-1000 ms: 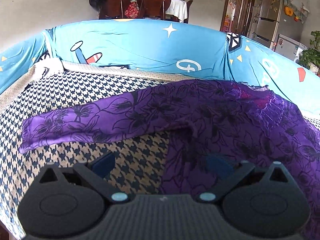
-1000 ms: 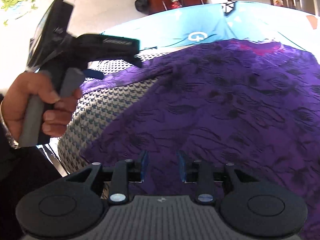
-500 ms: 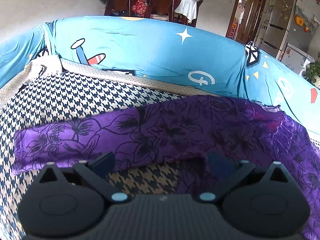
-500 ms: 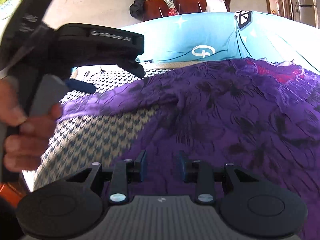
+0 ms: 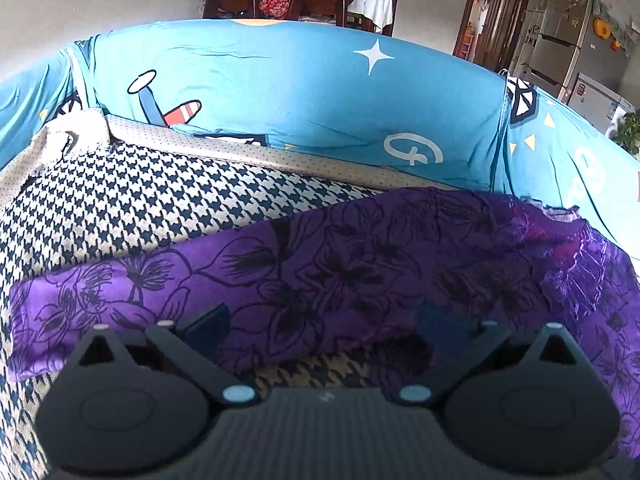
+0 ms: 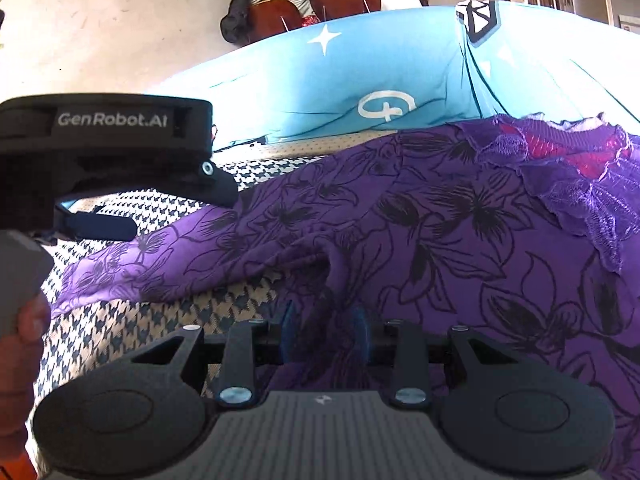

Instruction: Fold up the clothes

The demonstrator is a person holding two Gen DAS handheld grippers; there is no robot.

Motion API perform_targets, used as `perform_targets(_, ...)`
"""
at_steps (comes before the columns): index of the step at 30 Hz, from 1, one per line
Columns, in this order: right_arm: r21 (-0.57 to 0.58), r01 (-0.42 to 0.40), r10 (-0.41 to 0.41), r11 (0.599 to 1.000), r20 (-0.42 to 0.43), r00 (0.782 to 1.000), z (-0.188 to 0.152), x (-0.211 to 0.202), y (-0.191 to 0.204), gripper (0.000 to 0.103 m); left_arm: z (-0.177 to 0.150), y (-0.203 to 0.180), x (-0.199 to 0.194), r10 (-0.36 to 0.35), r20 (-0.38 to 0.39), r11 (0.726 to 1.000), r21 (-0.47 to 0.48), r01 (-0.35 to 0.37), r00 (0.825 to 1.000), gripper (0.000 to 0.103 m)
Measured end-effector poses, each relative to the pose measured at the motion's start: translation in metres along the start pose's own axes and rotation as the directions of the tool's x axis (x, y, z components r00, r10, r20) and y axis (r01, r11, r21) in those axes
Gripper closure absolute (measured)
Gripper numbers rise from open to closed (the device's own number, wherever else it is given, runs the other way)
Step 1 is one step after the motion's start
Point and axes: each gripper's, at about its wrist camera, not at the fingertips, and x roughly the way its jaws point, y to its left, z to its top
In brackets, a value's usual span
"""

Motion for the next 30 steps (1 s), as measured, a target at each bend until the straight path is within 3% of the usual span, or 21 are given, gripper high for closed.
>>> perform_targets(5,-0.010,0.007,-0.007,1.000,-0.001,1.000,0.000,0.009,0.003,0.073,0.000,-0.002,0.011,-0.017,-0.021,1.000,0.001,0.017,1.000,0.000)
perform_targets(9,-0.017,0.012,-0.012,1.000,-0.002,1.000,0.000,0.016,0.006,0.092,0.002,0.003,0.017,-0.004,-0.032,1.000,-0.027,0.003,0.999,0.000)
perform_targets(11,-0.021,0.014,-0.014,1.000,-0.002,1.000,0.000,0.020,0.007,0.095,0.003,0.007,0.017,-0.002,-0.034,0.999,-0.044,0.000,0.999,0.000)
perform_targets(14,-0.027,0.020,-0.020,0.999,0.003,1.000,0.001,0.019,0.012,0.095,0.006,0.013,0.014,-0.004,-0.026,0.998,-0.070,0.003,1.000,0.000)
perform_targets(18,-0.010,-0.062,0.063,0.998,0.029,0.998,0.015,0.011,0.025,0.095,0.012,0.023,0.006,0.010,0.001,0.995,-0.102,-0.010,1.000,0.000)
perform_targets(22,0.007,-0.082,0.082,0.997,0.040,0.996,0.031,0.015,0.034,0.095,0.017,0.034,0.001,0.038,0.016,0.990,-0.134,-0.035,0.999,0.000)
perform_targets(26,0.050,-0.090,0.092,0.995,-0.034,0.995,0.023,0.038,0.029,0.095,0.015,0.040,0.000,0.042,0.008,0.989,-0.143,-0.041,0.999,0.000)
perform_targets(29,0.062,-0.101,0.104,0.993,-0.052,0.993,0.017,0.041,0.025,0.089,0.014,0.038,-0.001,0.049,0.010,0.992,-0.121,-0.048,0.999,0.000)
perform_targets(30,0.064,-0.110,0.114,0.992,-0.050,0.992,0.017,0.037,0.024,0.082,0.013,0.036,-0.001,0.051,0.012,0.992,-0.113,-0.049,0.999,0.000)
